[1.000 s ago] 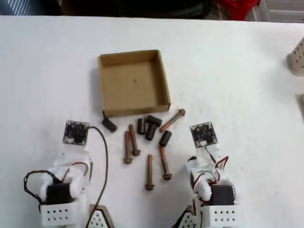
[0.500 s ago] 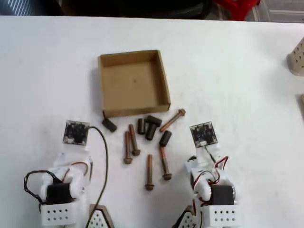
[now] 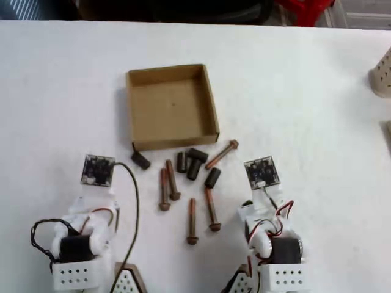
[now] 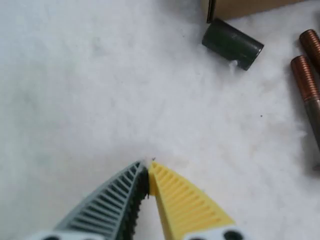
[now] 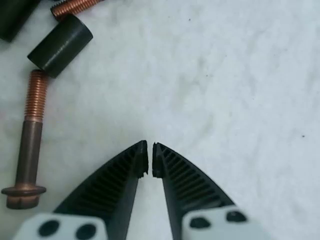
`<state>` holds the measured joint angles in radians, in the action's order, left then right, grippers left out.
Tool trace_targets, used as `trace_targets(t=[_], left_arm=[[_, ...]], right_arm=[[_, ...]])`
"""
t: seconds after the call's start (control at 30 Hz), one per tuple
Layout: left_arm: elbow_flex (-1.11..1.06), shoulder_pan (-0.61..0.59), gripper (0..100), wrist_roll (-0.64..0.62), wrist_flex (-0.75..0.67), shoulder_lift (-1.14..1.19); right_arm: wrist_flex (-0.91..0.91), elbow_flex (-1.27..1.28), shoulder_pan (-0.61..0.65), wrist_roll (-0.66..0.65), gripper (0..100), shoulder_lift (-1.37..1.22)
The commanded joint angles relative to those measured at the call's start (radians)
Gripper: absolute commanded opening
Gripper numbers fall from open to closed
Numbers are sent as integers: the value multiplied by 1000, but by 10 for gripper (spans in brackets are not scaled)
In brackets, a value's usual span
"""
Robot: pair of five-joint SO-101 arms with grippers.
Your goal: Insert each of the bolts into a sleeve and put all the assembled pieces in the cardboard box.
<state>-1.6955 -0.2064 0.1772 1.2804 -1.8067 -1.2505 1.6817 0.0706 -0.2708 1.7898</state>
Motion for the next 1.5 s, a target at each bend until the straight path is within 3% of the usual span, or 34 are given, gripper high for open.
trace_targets(t=[0.0, 0.33, 0.47, 0.73, 1.0, 1.17, 1.3, 1.47], left_arm=[[3, -10, 24, 5, 6, -12], [8, -7, 24, 5, 0, -12], [11, -12, 24, 2, -83, -12], [58, -15, 24, 6, -218, -12], [74, 22, 24, 9, -219, -12], [259, 18, 24, -2, -192, 1], [439, 21, 68, -61, -176, 165], [605, 18, 177, -190, -175, 599]], right_arm=[[-2, 8, 8, -11, 18, 10], [-5, 8, 7, -11, 18, 10], [-10, -31, 4, -11, 18, 13], [-4, -84, -162, -9, 18, 13], [-8, -52, -162, -5, 18, 12], [-10, -52, -168, -5, 18, 12], [-10, -52, -168, -5, 18, 10], [-10, -52, -170, -5, 17, 10]])
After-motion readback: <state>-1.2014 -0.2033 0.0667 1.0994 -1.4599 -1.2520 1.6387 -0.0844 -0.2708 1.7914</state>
